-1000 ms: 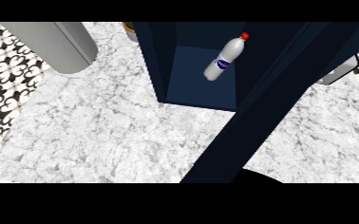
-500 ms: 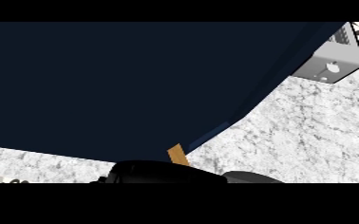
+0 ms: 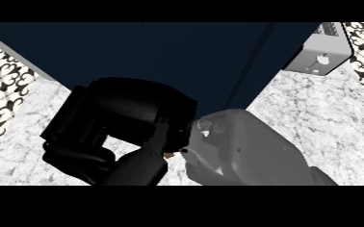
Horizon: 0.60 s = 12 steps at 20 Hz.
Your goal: Pick up the bottled water, place it into the cabinet and close the cabinet
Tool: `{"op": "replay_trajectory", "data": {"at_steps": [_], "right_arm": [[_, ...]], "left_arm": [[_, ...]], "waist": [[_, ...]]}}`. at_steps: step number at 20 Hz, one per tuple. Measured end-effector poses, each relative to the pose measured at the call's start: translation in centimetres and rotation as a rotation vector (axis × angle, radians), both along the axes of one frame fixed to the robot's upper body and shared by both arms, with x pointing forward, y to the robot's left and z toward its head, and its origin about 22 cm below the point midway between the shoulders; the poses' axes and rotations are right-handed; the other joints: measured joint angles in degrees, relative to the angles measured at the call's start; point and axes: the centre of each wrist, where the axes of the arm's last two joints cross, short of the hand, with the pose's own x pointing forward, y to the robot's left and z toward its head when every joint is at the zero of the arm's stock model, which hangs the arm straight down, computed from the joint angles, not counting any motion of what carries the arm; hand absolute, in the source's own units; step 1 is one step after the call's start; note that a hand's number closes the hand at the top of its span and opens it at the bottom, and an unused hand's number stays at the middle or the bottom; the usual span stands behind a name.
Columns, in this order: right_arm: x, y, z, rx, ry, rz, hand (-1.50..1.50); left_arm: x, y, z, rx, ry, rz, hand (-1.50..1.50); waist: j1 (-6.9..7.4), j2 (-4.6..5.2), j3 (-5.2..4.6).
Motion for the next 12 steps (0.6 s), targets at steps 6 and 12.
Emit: {"op": "replay_trajectory", "data": {"at_steps": [6,12], "right_arm": [[4.0,-1.3,-2.9,-0.007,0.088,-0.053,1.50],[8.1,-4.0,-5.1,0.012,0.114,-0.149,1.50]], "left_arm": [[-1.6,0.4,0.3,0.000,0.004,0.025,-1.50],[-2.2,0.2,0.5,-0.005,-0.002,0.038,-1.50]], "waist": [[-1.26,0.07,0.07],[-1.86,0.17,0.08]]}}
